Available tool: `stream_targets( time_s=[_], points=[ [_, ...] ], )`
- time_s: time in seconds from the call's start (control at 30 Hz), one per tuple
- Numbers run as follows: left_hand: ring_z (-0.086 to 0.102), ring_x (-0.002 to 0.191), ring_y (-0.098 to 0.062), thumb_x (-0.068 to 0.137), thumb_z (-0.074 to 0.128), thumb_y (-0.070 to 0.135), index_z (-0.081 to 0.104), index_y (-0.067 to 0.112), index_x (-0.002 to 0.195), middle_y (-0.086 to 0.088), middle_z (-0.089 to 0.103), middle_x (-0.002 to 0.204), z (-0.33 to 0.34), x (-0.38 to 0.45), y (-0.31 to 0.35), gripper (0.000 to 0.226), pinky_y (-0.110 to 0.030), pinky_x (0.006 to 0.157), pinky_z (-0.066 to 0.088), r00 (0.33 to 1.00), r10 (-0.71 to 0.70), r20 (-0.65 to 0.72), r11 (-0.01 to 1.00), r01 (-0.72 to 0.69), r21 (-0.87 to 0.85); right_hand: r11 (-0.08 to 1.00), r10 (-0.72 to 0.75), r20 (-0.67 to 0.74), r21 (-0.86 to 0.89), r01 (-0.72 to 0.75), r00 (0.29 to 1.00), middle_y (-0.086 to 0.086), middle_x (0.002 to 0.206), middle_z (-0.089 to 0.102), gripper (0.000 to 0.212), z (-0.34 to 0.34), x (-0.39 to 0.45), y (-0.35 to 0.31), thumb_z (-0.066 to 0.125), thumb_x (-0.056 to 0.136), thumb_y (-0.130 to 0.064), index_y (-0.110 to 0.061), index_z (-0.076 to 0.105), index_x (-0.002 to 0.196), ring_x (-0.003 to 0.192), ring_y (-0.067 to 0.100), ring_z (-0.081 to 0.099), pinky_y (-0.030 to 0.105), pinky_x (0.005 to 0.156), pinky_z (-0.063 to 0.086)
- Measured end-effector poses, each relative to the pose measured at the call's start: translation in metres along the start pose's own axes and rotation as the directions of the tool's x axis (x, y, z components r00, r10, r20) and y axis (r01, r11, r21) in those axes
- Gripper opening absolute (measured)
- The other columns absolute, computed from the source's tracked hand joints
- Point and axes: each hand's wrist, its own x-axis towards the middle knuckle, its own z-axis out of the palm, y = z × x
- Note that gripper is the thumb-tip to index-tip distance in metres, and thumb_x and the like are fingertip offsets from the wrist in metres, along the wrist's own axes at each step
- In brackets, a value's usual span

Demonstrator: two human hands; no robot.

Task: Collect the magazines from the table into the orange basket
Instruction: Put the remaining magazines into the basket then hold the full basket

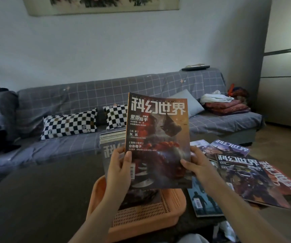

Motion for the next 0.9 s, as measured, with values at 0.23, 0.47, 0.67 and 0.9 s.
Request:
stream_targets(
  time_s=[0.23,0.47,0.67,0.9],
  points=[
    [0.072,0.085,-0.01,0.09,0.06,0.018,0.056,0.037,0.103,0.007,0.072,0.101,-0.049,-0.001,-0.029,0.024,-0.032,0.067,0.059,0.986,-0.154,0.061,0.986,0.15,0.066,0.992,0.083,0.011,-0.095,-0.081,0.997,0.005,0.106,0.067,0.046,0.039,0.011,0.022,0.057,0.085,0.006,-0.024,0.046,0.118,0.095,0.02,0.066,0.023,0.062,0.054],
    [0.07,0.082,-0.009,0.086,0.066,0.02,0.06,0.031,0.096,0.006,0.07,0.093,-0.069,0.002,-0.071,0.017,-0.028,0.066,0.057,0.968,-0.25,-0.006,0.94,0.244,0.239,0.892,0.031,-0.032,-0.449,-0.042,0.999,-0.022,0.094,0.061,0.041,0.057,0.026,0.061,0.063,0.085,-0.009,-0.038,0.046,0.109,0.091,0.0,0.058,0.015,0.071,0.042],
    [0.064,0.083,0.002,0.082,0.071,0.024,0.058,0.039,0.101,0.013,0.068,0.091,-0.065,0.004,-0.093,0.027,-0.016,0.062,0.049,0.961,-0.258,-0.1,0.909,0.276,0.311,0.762,-0.053,-0.088,-0.647,-0.017,0.995,-0.018,0.102,0.06,0.032,0.063,0.041,0.09,0.063,0.086,-0.019,-0.036,0.049,0.11,0.097,0.005,0.055,0.017,0.076,0.044],
    [0.061,0.072,0.006,0.078,0.076,0.023,0.061,0.032,0.086,0.014,0.067,0.081,-0.061,0.007,-0.106,0.019,-0.007,0.051,0.042,0.961,-0.237,-0.142,0.86,0.275,0.429,0.597,-0.189,-0.131,-0.802,0.008,0.973,-0.004,0.112,0.06,0.039,0.062,0.052,0.111,0.065,0.083,-0.027,-0.02,0.055,0.121,0.103,0.013,0.057,0.021,0.08,0.042]
  ],
)
